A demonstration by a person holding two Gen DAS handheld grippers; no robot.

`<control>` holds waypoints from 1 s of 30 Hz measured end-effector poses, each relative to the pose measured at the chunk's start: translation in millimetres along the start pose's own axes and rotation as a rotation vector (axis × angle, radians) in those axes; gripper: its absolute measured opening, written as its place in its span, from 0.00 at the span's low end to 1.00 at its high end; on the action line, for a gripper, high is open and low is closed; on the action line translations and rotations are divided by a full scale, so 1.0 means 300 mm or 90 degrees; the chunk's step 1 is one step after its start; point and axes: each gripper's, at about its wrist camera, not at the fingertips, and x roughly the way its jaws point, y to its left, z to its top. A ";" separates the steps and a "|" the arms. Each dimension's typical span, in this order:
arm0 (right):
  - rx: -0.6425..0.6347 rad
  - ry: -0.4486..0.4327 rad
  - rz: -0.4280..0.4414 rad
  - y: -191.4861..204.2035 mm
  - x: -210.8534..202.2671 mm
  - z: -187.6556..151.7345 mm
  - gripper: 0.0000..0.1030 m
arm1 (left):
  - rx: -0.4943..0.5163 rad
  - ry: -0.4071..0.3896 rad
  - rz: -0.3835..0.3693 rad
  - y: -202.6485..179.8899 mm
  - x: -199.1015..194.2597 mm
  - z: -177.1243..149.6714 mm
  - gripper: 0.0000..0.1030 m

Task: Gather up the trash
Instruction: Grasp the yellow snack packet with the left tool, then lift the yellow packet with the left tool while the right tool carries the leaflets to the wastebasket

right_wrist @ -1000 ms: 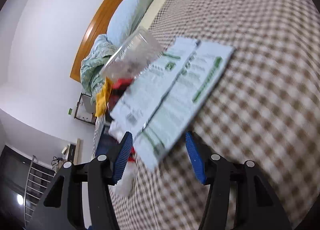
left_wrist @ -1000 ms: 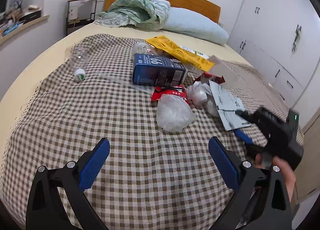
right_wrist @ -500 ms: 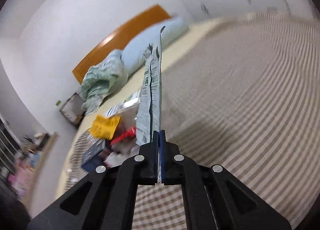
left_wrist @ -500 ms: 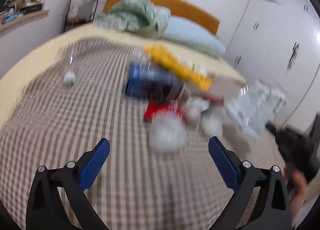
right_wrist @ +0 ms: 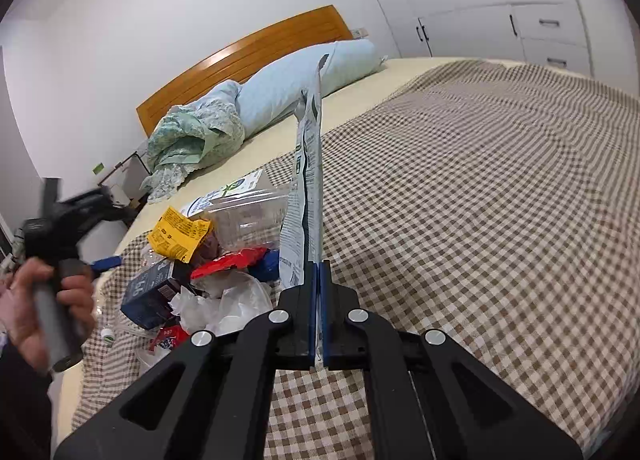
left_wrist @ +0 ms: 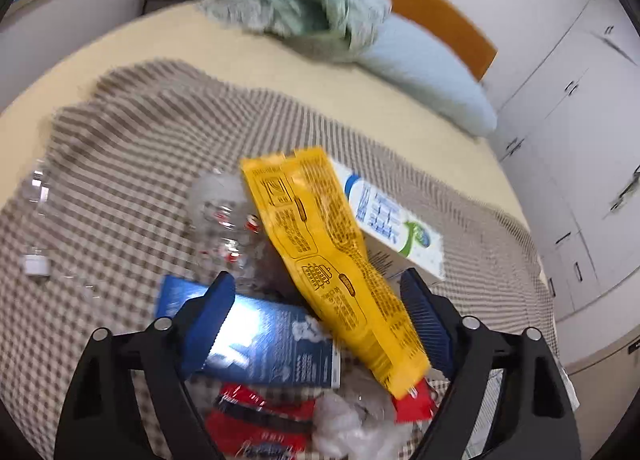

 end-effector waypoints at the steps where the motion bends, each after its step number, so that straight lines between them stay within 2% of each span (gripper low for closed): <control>1: 0.005 0.005 0.004 -0.005 0.007 0.001 0.02 | -0.009 0.017 0.012 -0.006 0.033 0.005 0.75; 6: 0.012 0.014 0.010 -0.005 0.043 0.011 0.02 | -0.026 0.065 0.021 -0.049 0.128 0.009 0.75; 8: 0.007 0.016 0.012 0.001 0.060 0.014 0.02 | -0.012 0.059 0.050 -0.074 0.147 -0.002 0.75; 10: 0.004 0.017 0.009 0.004 0.075 0.013 0.02 | -0.015 0.064 0.044 -0.087 0.162 -0.007 0.75; 13: 0.011 0.025 0.015 0.003 0.094 0.017 0.02 | -0.049 0.074 0.042 -0.071 0.170 -0.002 0.49; 16: -0.003 0.029 0.016 0.021 0.093 0.016 0.02 | -0.080 0.072 0.022 -0.043 0.171 0.010 0.34; 17: -0.014 0.027 0.011 0.030 0.091 0.015 0.02 | -0.079 0.066 0.016 -0.042 0.166 0.012 0.27; 18: -0.018 0.026 0.009 0.033 0.088 0.014 0.02 | -0.074 0.061 0.004 -0.043 0.155 0.014 0.10; 19: -0.017 0.026 0.010 0.031 0.088 0.014 0.02 | -0.061 0.051 -0.011 -0.048 0.137 0.015 0.08; 25: -0.022 0.023 0.009 0.049 0.068 0.015 0.02 | -0.025 0.024 -0.039 -0.079 -0.004 0.000 0.05; 28: -0.025 -0.017 0.006 0.061 0.013 0.028 0.02 | -0.007 0.010 -0.062 -0.076 -0.096 0.003 0.04; 30: -0.006 -0.055 0.024 0.054 -0.050 0.041 0.02 | 0.019 0.000 -0.072 -0.093 -0.168 -0.003 0.04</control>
